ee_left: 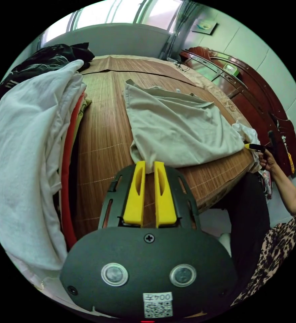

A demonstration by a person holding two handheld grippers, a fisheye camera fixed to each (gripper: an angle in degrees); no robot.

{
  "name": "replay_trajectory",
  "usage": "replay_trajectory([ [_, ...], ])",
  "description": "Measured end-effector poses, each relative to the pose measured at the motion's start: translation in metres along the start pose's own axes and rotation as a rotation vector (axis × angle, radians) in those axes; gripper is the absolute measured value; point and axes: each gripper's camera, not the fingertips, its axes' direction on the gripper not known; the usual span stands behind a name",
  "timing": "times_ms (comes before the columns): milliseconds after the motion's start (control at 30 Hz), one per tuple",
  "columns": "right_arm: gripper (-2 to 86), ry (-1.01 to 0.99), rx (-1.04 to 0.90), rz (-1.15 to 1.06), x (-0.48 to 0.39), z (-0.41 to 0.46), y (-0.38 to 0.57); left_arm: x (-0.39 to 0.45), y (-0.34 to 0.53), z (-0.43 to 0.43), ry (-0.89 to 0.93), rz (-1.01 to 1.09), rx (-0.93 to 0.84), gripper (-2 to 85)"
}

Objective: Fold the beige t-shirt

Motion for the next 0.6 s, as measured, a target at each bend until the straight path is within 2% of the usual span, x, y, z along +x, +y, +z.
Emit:
replay_trajectory([
  [67,13.1,-0.031,-0.013,0.021,-0.004,0.006,-0.008,0.002,-0.001,0.003,-0.008,-0.012,-0.003,2.0],
  [133,4.7,-0.022,-0.033,0.045,-0.011,0.011,-0.017,0.005,0.0,0.006,-0.029,0.004,-0.031,1.2],
  [267,3.6,0.057,-0.049,-0.03,-0.047,-0.014,-0.017,-0.002,0.018,-0.022,-0.051,0.017,-0.017,0.7],
  [400,3.5,-0.001,-0.09,-0.074,-0.06,-0.033,0.022,-0.021,0.073,-0.046,-0.035,0.008,-0.055,0.8],
  [500,4.3,-0.008,-0.176,-0.056,-0.059,-0.015,0.049,-0.028,0.113,-0.035,0.008,-0.005,-0.121,1.1],
  [600,5.9,0.01,-0.14,-0.004,-0.057,-0.028,0.062,-0.04,0.139,-0.041,0.046,-0.06,-0.111,1.7],
])
